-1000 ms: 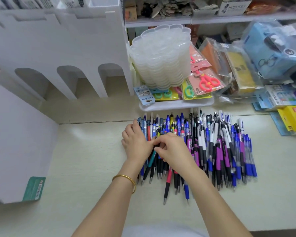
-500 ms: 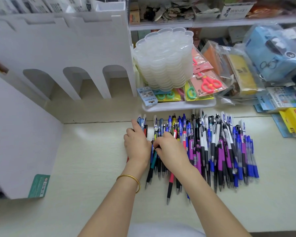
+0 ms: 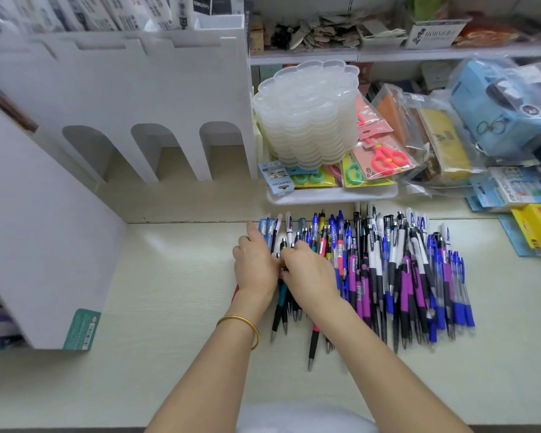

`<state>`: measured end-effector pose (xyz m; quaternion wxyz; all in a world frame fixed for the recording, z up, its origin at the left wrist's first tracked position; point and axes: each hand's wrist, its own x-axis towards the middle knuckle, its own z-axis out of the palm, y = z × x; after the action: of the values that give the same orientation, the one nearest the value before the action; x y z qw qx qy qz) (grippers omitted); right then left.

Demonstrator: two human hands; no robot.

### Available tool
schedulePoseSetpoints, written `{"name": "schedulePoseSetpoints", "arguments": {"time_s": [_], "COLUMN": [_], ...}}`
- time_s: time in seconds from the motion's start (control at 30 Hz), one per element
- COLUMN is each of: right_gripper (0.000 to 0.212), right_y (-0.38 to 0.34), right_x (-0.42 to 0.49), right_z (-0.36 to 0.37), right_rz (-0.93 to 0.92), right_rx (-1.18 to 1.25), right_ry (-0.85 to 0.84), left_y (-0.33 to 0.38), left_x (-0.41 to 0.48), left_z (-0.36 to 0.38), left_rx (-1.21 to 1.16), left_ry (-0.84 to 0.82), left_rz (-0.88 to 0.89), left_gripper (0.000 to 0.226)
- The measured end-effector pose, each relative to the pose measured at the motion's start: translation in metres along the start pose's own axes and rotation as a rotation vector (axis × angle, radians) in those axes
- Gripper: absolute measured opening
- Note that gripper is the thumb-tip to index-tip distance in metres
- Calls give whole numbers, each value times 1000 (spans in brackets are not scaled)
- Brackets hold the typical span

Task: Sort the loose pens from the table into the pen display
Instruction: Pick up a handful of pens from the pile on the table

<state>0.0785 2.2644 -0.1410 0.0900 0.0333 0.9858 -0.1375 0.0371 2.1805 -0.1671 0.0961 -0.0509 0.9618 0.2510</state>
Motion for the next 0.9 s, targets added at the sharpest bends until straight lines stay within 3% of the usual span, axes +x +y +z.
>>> {"name": "schedulePoseSetpoints", "arguments": {"time_s": [0.2,0.33,0.67,0.8,0.9], "right_gripper": [23,26,9,6,13], "right_y": [1,2,-3,-10,-15], "right_x": [1,-2,-8,-11,-15], "right_z": [5,3,0,0,2], "right_rz": [24,8,-55,-88,-102], "right_rx": [19,34,-28,-22,116], "right_ry": [62,53,64,54,91], "left_y": [1,-2,-26,-40,-49], "left_x": [2,1,-3,-4,-6], "left_z": [-3,-9,-53,-73,-86], "left_rx": [69,89,-720,-948,-1060], "left_ry": [-6,-9,-131,-111,-80], "left_rz": [-44,6,-127,-200,-208], "left_gripper": [44,41,27,25,27]}}
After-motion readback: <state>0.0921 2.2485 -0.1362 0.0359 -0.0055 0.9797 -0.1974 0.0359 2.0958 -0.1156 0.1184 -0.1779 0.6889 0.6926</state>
